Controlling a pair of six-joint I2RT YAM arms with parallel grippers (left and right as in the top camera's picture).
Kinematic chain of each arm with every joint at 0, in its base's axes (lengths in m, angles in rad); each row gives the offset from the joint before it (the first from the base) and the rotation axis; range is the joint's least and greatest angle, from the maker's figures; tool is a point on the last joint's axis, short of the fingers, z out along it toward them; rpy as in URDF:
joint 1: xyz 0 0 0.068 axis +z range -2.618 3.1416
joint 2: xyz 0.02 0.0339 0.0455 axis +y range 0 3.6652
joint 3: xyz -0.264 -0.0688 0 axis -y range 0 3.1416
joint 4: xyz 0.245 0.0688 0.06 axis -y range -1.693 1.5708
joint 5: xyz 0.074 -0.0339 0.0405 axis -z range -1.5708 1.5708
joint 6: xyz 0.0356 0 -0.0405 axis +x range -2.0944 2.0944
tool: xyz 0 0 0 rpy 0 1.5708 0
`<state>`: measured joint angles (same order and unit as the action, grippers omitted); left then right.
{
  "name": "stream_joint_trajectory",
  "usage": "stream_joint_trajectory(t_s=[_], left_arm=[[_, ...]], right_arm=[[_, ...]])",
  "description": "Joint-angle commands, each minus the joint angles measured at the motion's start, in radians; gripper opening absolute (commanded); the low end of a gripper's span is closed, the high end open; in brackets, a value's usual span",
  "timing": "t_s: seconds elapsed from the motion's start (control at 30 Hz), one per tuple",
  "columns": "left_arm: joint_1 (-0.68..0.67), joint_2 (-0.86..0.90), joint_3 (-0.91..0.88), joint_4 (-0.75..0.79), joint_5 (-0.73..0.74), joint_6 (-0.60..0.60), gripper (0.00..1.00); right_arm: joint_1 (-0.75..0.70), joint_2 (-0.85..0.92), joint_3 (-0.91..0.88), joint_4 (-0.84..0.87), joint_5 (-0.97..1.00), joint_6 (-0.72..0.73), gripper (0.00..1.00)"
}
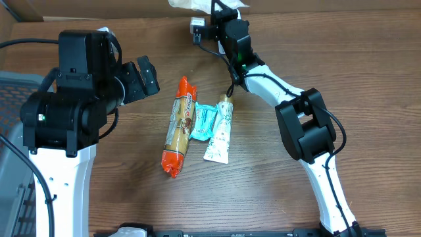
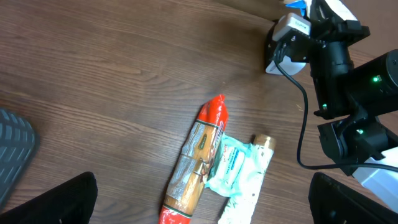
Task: Scan the item barcode
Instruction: 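Carry the Pantree bag with the right gripper toward the scanner, then move the bag right and set it down on the table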
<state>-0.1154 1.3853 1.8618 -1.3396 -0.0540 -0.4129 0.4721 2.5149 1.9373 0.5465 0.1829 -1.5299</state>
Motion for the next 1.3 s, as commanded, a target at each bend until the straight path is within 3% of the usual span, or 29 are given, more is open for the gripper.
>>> stream_joint_trajectory(t_s=[0.0, 0.2, 0.37, 0.53, 0.6, 0.63, 0.67, 0.8, 0.93, 1.1, 1.27], left_arm=[[0.004, 0.002, 0.019, 0.001, -0.008, -0.006, 0.99], [0.004, 0.002, 0.019, 0.001, -0.008, -0.006, 1.00], [0.004, 0.002, 0.019, 0.001, -0.008, -0.006, 0.99], [0.004, 0.002, 0.019, 0.001, -0.008, -0.006, 1.00], [0.004, 0.002, 0.019, 0.001, -0.008, -0.006, 0.99], [0.004, 0.002, 0.019, 0.001, -0.008, -0.006, 1.00], [0.004, 0.002, 0.019, 0.001, -0.008, -0.006, 1.00], [0.004, 0.002, 0.019, 0.001, -0.008, -0.006, 1.00], [0.004, 0.002, 0.019, 0.001, -0.008, -0.006, 1.00], [0.004, 0.002, 0.019, 0.001, -0.008, -0.006, 1.00], [0.004, 0.002, 0.019, 0.001, -0.008, -0.006, 1.00]], right_arm=[[-0.001, -0.065, 0.014, 0.010, -0.034, 0.179, 0.04], [0.000, -0.198, 0.014, -0.027, -0.004, 0.371, 0.04], [0.020, -0.360, 0.014, -0.196, 0.150, 0.525, 0.04], [0.052, -0.549, 0.014, -0.594, 0.152, 0.900, 0.04], [0.055, -0.619, 0.014, -0.774, 0.093, 1.124, 0.04], [0.055, -0.679, 0.014, -0.950, 0.043, 1.330, 0.04], [0.056, -0.710, 0.014, -1.062, 0.010, 1.436, 0.04], [0.057, -0.783, 0.014, -1.387, -0.140, 1.640, 0.04], [0.007, -0.787, 0.010, -1.655, -0.159, 1.878, 0.04], [-0.140, -0.784, -0.074, -1.806, -0.309, 1.918, 0.04], [-0.324, -0.783, -0.238, -1.771, -0.300, 1.905, 0.04]])
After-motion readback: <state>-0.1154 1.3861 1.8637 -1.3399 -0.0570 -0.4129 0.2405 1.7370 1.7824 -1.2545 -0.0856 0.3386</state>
